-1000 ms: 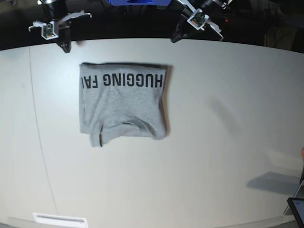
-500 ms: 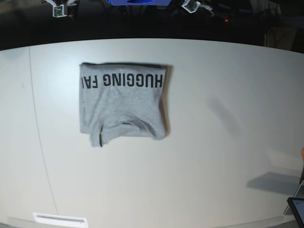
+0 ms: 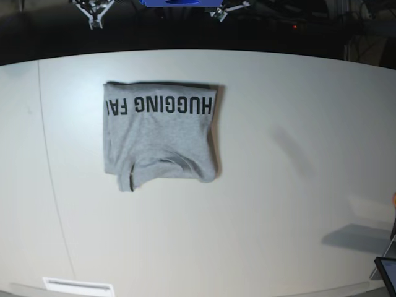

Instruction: Fold the T-shirt properly

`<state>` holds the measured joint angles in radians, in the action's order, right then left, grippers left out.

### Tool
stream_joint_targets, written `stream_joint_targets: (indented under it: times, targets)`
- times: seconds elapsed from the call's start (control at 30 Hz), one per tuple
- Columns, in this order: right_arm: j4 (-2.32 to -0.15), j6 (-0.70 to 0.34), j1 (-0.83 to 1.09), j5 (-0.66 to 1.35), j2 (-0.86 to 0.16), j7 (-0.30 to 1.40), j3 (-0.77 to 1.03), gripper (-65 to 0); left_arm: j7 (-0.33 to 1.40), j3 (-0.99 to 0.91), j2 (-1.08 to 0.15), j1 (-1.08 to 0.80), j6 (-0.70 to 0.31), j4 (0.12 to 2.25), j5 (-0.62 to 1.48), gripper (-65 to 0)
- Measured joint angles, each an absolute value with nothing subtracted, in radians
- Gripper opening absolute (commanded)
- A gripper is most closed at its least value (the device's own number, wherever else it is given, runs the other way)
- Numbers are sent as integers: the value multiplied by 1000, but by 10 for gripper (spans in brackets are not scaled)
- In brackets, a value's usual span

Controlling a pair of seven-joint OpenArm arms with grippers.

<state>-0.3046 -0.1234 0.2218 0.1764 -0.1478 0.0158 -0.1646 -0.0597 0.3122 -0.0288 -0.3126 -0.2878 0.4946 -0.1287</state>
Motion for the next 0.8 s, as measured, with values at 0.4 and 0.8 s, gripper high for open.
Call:
stream_joint_targets:
  times: [0.4, 0.8]
  targets:
    - [-101, -126, 35, 177, -16, -55, -244, -650, -4, 322, 14, -39, -287, 160, 144, -650]
    - [-100, -120, 42, 176, -30, -54, -141, -650, 8, 315, 13, -52, -287, 152, 87, -640]
